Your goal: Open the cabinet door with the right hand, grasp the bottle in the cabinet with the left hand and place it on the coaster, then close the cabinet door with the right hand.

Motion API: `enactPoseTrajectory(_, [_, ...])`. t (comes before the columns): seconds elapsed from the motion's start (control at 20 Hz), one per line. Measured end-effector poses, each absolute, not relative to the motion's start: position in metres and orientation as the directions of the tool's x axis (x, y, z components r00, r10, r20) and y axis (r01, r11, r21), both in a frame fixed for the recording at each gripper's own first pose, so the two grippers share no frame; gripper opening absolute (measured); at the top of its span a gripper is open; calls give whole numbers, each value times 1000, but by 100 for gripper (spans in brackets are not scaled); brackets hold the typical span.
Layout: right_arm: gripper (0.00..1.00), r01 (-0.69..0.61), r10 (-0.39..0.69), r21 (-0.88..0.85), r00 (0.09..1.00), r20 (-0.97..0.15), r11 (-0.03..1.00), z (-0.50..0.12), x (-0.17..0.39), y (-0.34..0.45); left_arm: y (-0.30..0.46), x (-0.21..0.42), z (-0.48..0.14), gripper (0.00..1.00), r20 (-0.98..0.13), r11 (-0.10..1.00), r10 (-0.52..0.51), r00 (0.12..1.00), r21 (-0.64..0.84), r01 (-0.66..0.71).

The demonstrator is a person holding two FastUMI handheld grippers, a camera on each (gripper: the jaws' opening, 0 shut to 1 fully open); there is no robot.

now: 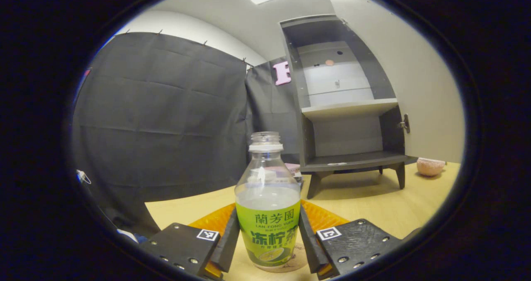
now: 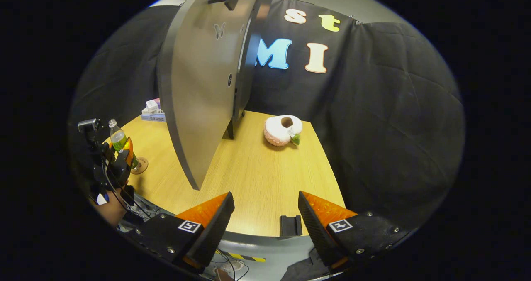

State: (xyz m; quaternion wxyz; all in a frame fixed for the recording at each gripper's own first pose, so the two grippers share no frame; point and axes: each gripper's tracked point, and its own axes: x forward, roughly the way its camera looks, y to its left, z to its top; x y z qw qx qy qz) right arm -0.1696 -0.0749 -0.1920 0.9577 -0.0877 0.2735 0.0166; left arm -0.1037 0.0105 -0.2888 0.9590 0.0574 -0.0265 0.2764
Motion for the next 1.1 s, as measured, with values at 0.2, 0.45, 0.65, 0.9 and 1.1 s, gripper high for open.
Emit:
enactPoseTrajectory(0.2, [95, -121, 12, -169, 845, -535, 978, -197, -167, -66, 10, -96, -286, 89, 71, 853, 513, 855, 68, -518])
enactPoseTrajectory(0.45, [95, -112, 19, -136, 834, -551, 984, -205, -167, -65, 9, -96, -261, 89, 75, 853, 516, 853, 37, -520])
enactPoseTrajectory(0.65, [95, -97, 40, -80, 849, -527, 992, -196, -165, -57, -2, -98, -221, 89, 136, 867, 466, 874, 128, -482])
enactPoseTrajectory(0.9, [95, -110, 68, -60, 875, -479, 992, -174, -158, -51, -8, -120, -151, 92, 183, 865, 432, 883, 192, -463])
enactPoseTrajectory(1.1, [95, -106, 83, -36, 912, -401, 994, -130, -138, -53, -20, -126, -65, 89, 247, 883, 376, 893, 198, -426])
